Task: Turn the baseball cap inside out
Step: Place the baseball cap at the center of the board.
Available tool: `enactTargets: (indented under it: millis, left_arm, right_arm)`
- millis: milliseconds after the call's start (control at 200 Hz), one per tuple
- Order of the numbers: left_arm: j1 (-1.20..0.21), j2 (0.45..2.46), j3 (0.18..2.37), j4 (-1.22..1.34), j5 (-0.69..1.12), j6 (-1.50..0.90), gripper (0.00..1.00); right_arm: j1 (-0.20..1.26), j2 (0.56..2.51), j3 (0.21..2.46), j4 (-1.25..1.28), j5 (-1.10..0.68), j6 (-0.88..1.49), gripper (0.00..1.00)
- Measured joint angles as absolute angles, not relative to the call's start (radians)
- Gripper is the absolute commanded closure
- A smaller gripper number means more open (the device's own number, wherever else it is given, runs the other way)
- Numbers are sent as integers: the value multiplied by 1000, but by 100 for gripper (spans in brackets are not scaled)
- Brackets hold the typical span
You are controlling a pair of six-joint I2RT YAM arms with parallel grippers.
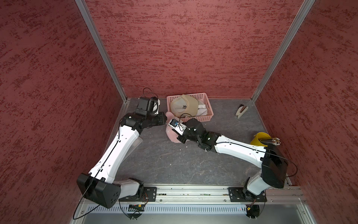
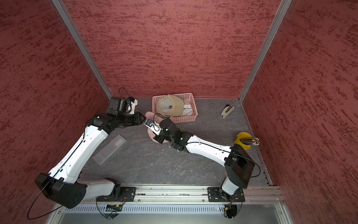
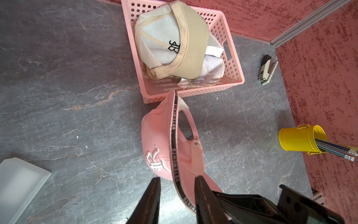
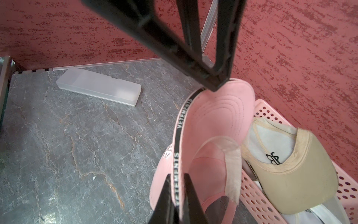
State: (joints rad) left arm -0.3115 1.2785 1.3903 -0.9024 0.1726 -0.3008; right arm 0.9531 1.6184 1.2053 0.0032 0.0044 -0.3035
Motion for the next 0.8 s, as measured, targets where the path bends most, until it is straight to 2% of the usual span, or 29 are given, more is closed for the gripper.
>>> enactTargets:
  millis: [441, 621, 696, 751, 801]
  left_arm:
    - [-308, 1279, 1340, -882, 203, -300, 68]
    - [-305, 1284, 1338, -856, 208, -313, 88]
    - [-300, 1285, 1338, -850, 207, -322, 91]
    - [-295, 1288, 1335, -850, 207, -326, 100]
    - [-290, 1288, 1331, -847, 207, -327, 100]
  right_arm:
    - [967, 1623, 1229, 1, 4, -302, 100]
    - [971, 1649, 1262, -1, 3, -295, 100]
    - [975, 1663, 1273, -1, 5, -295, 100]
    - [976, 1671, 1281, -3, 5, -295, 100]
    - [976, 1680, 1286, -3, 5, -295, 100]
